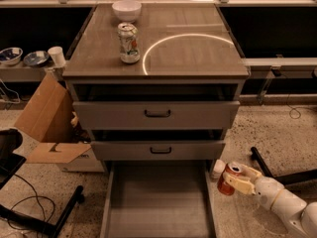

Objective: Place coke can into bottom drawer

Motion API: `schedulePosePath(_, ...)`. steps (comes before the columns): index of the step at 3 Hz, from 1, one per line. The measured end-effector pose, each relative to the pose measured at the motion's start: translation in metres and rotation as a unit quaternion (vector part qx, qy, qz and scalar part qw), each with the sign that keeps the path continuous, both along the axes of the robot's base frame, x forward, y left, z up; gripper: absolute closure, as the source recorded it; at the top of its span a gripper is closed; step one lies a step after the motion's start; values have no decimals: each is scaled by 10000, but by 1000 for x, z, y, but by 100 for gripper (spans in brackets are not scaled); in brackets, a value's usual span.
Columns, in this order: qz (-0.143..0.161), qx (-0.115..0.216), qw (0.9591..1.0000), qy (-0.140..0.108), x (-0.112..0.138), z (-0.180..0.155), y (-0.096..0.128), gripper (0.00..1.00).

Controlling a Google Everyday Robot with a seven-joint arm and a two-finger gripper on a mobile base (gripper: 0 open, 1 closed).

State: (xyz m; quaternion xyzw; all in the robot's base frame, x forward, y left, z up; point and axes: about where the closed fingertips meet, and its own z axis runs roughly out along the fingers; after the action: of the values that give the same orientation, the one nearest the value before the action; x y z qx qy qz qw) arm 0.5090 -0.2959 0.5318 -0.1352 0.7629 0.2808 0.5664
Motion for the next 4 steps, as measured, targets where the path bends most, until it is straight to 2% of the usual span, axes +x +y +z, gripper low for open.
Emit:
schedulePosePath(1,178,-53,9998,-78,5,-2,14,100)
schedulePosePath(2,491,7,9980,-403,32,-13,45,100)
schedulePosePath(3,784,153,9932,-846,62,-70,86,100)
schedulePosePath(4,1083,218,9873,-1139,77,-136,126,100)
